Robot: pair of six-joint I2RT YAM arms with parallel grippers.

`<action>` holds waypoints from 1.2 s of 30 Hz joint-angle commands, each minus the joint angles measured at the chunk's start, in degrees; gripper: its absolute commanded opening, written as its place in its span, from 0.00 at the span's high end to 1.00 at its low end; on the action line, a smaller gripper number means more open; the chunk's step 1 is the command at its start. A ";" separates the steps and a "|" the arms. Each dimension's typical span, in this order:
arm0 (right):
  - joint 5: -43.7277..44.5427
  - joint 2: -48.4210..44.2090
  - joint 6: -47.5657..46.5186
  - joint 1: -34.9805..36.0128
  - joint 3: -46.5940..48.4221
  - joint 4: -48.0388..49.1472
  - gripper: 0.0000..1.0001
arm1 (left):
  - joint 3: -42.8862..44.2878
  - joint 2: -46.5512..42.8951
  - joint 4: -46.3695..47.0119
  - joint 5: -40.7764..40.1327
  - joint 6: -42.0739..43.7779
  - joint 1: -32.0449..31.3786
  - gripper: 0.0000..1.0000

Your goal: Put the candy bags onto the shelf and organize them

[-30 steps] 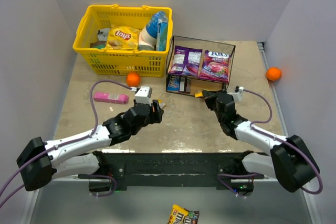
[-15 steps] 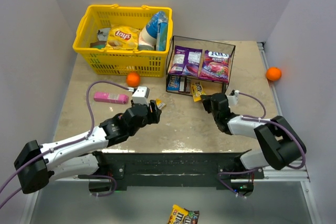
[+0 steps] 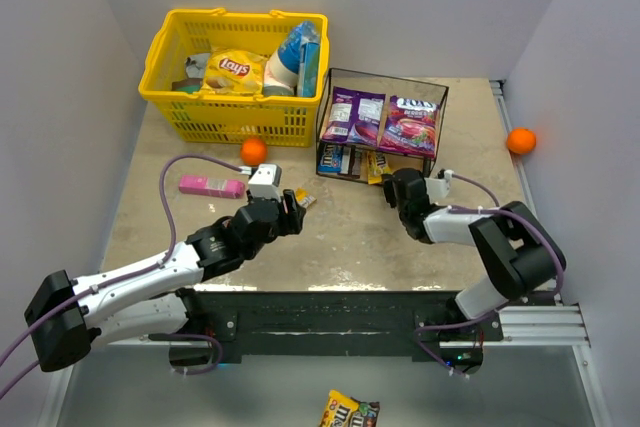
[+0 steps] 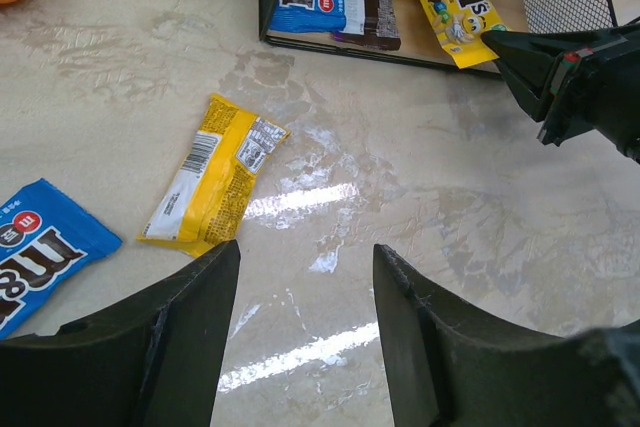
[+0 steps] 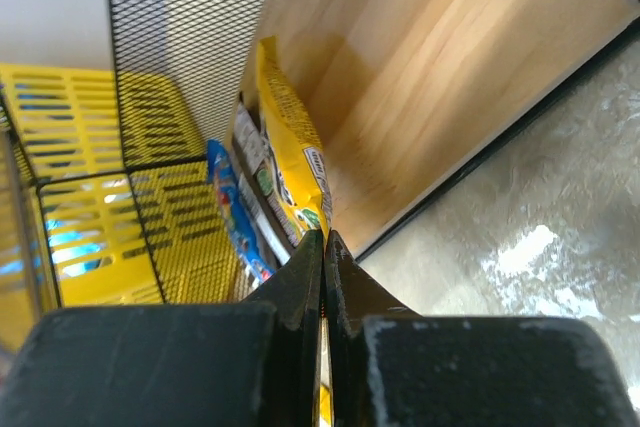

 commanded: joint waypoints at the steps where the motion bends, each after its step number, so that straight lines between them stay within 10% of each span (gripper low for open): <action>1: 1.90 4.61 3.22 -0.22 5.25 -2.90 1.00 | 0.24 -0.54 -0.55 -2.90 -0.20 -0.02 0.39; 24: -0.57 11.74 10.34 -0.04 11.68 -9.95 1.00 | -0.29 -0.90 -1.25 -3.87 -0.37 -0.02 0.38; 36: -0.57 12.98 7.01 0.57 13.70 -8.63 0.71 | -0.64 -1.51 -1.69 -4.23 -0.37 -0.01 0.38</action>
